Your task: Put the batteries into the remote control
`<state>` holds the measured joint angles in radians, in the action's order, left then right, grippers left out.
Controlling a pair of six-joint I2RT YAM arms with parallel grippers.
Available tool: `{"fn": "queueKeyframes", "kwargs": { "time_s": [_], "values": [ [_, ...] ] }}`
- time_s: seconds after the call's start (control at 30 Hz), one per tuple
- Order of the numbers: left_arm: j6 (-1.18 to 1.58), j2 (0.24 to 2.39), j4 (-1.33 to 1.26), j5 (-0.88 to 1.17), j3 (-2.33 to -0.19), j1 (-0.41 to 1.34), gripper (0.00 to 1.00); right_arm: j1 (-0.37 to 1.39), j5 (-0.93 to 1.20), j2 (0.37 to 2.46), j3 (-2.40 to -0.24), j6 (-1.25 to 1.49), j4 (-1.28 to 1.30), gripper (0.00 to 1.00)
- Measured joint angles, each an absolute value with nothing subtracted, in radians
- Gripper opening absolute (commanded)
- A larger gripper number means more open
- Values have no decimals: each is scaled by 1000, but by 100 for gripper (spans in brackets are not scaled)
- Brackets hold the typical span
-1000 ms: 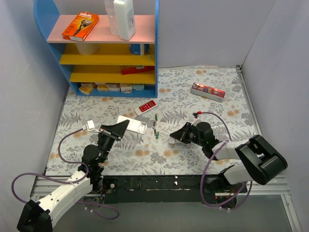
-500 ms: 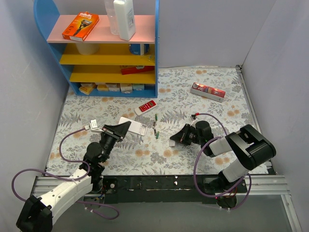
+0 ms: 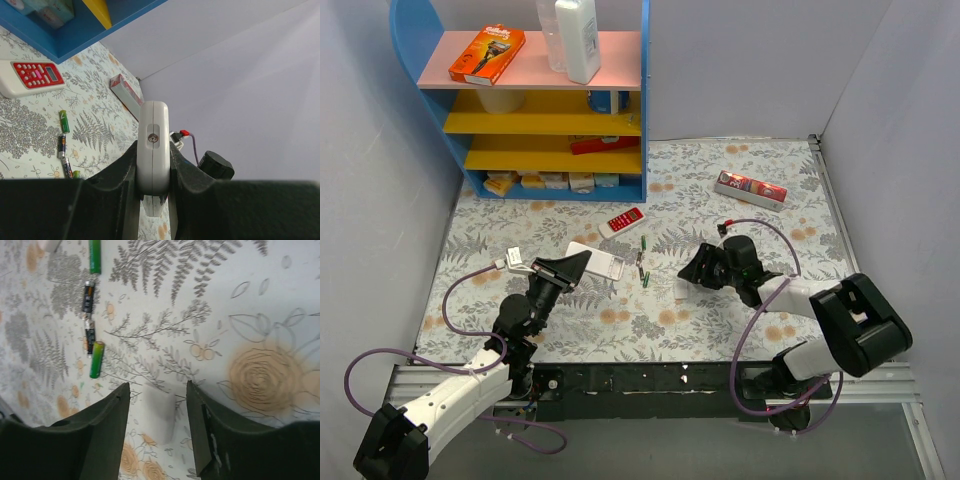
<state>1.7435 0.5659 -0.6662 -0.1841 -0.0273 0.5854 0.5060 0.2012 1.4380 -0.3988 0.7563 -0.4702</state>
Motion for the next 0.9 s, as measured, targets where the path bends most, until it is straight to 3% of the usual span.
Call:
{"fn": "queueKeyframes", "kwargs": {
  "time_s": [0.13, 0.2, 0.5, 0.9],
  "values": [
    [1744, 566, -666, -185, -27, 585, 0, 505, 84, 1350, -444, 668, -290, 87],
    [1744, 566, -666, -187, -27, 585, 0, 504, 30, 1310, -471, 626, -193, 92],
    [1756, 594, -667, -197, -27, 585, 0, 550, -67, 1253, -692, 498, 131, 84],
    [1800, 634, -667, -200, -27, 585, 0, 749, -75, 1510, -983, 468, 237, 77]
  ]
}}
